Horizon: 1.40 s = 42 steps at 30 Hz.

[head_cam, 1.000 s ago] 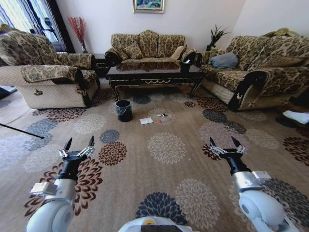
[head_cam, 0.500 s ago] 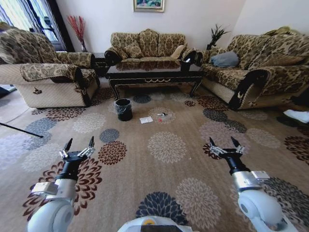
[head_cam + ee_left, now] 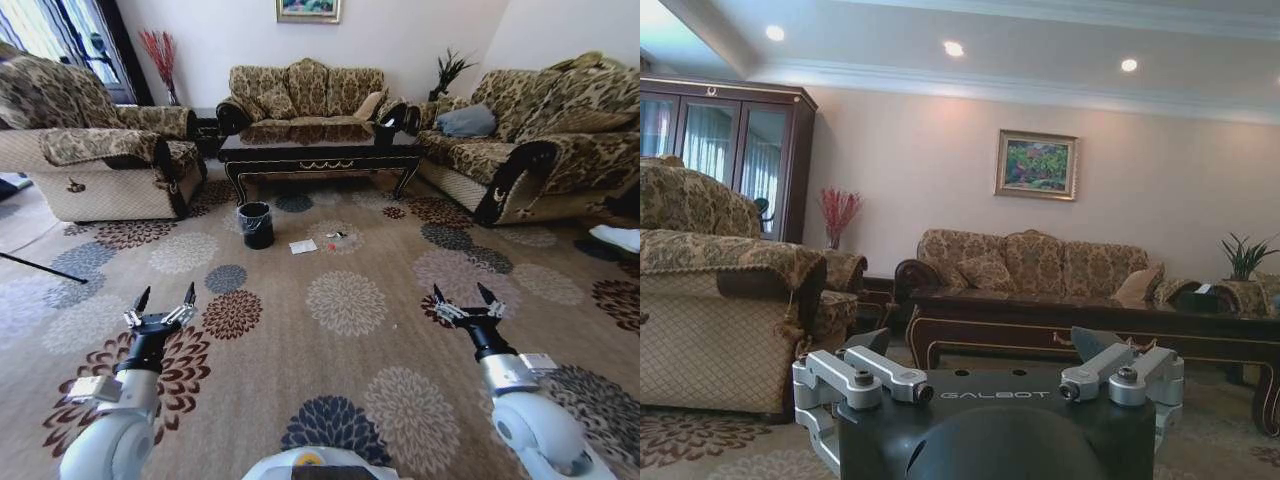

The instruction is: Move to the front of the table and pick up the trash from the floor, then place it into the trash bin.

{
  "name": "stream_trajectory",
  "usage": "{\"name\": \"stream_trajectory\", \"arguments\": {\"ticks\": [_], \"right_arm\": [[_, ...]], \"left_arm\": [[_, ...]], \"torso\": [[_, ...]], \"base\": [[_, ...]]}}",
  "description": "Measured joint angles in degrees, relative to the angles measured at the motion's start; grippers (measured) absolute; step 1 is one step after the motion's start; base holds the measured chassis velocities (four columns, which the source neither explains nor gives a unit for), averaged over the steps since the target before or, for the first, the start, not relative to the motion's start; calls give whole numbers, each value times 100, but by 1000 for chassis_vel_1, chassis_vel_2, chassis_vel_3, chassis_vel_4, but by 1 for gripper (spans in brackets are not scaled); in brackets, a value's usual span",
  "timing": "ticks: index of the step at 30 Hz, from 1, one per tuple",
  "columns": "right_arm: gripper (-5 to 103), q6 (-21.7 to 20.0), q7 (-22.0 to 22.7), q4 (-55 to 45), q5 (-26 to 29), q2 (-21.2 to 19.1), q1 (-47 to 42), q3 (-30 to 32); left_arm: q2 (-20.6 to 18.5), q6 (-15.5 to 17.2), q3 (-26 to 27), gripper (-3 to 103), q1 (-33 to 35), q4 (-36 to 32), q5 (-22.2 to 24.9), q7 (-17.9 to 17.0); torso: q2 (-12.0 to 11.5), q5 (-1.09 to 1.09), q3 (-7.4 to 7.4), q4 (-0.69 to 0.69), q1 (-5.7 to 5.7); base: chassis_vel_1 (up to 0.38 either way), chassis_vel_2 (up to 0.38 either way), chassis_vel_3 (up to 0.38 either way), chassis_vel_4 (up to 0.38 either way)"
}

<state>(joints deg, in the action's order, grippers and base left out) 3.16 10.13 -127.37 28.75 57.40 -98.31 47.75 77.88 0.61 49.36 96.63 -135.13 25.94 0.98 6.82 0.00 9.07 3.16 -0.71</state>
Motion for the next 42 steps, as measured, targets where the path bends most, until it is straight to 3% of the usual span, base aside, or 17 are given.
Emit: {"name": "stream_trajectory", "arguments": {"ticks": [27, 36, 42], "right_arm": [[100, 357, -187, 81, 65, -10, 135, -45], [100, 208, -52, 55, 34, -22, 122, -44], [100, 246, -147, 41, -51, 14, 79, -67]], "left_arm": [[29, -31, -35, 100, -15, -20, 7, -52], [-67, -44, 216, 100, -35, -389, 211, -167], [-2, -42, 203, 100, 20, -293, 24, -177]], "torso": [[-437, 0, -391, 0, 46], [-458, 0, -415, 0, 44], [-448, -1, -407, 0, 42]], "base": [[0, 0, 0, 0], [0, 0, 0, 0], [0, 0, 0, 0]]}}
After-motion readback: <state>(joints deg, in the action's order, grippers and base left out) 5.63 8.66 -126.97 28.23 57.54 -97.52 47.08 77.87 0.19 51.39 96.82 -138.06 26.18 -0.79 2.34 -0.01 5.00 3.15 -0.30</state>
